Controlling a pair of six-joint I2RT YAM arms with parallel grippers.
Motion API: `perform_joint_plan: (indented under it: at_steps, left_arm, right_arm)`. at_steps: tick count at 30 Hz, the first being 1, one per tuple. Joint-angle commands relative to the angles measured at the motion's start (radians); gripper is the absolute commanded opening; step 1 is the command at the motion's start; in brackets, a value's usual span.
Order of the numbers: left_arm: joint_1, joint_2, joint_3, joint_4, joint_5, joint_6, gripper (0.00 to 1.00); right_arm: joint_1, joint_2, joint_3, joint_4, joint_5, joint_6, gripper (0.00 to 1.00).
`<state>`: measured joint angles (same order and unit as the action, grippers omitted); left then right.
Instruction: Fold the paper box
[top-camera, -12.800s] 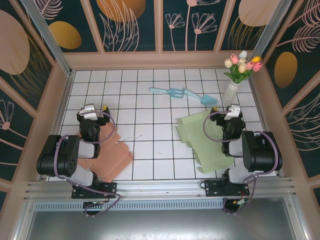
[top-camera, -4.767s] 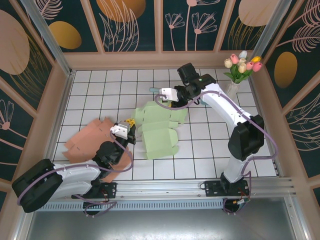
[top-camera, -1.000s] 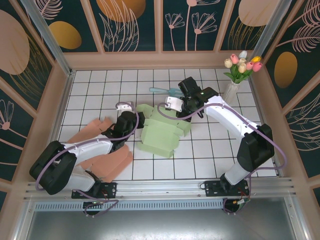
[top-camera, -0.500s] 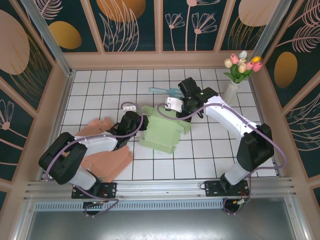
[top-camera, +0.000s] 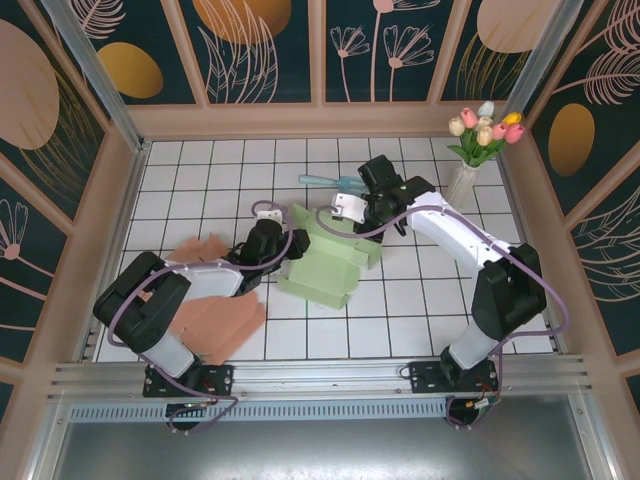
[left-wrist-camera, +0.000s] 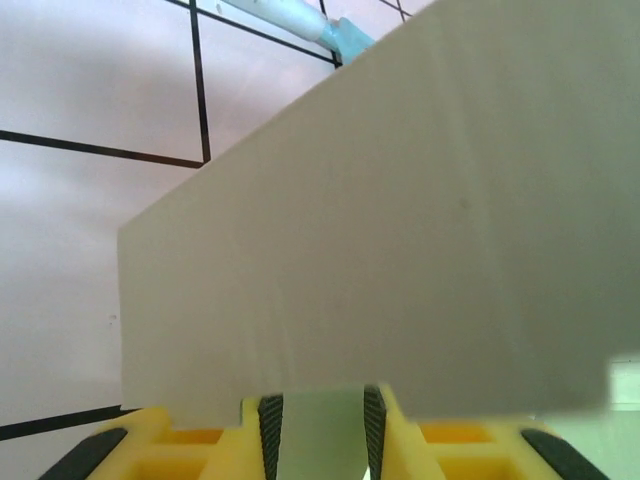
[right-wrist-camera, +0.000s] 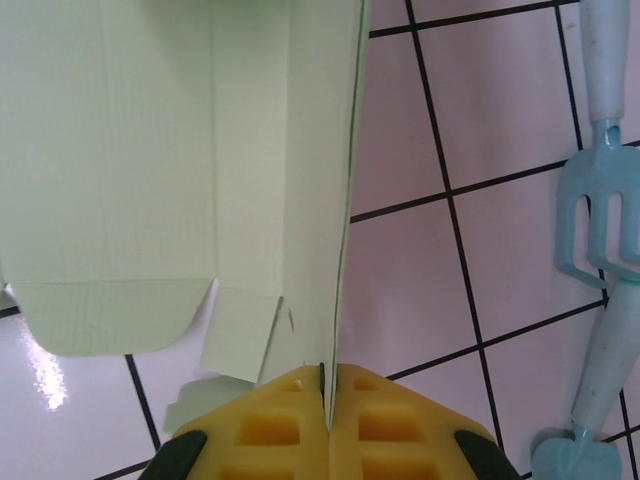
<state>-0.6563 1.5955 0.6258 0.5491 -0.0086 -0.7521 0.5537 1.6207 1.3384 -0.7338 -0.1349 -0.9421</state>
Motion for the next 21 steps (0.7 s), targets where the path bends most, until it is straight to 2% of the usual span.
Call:
perform_joint_plan:
  at_steps: [1, 8, 12, 16, 21]
  left_arm:
    - [0.001, -0.111, -0.036, 0.007, -0.048, 0.037, 0.32]
    - [0.002, -0.356, -0.162, -0.086, -0.291, 0.084, 0.34]
    - [0.001, -0.454, -0.222, -0.085, -0.343, 0.126, 0.36]
    - [0.002, -0.463, -0.259, -0.043, -0.352, 0.171, 0.39]
    - [0.003, -0.431, -0.333, 0.138, -0.207, 0.228, 0.42]
  right_arm:
    - [-0.001, 0.012, -0.035, 0.03, 0.009, -0.033, 0.0]
    - [-0.036, -0.032, -0.133, 0.136, 0.066, -0.125, 0.0]
    - [-0.031, -0.104, -0.221, 0.262, 0.093, -0.193, 0.0]
    - [-0.017, -0.203, -0.331, 0.388, 0.06, -0.307, 0.0]
    - [0.024, -0.294, -0.481, 0.638, 0.126, -0.434, 0.0]
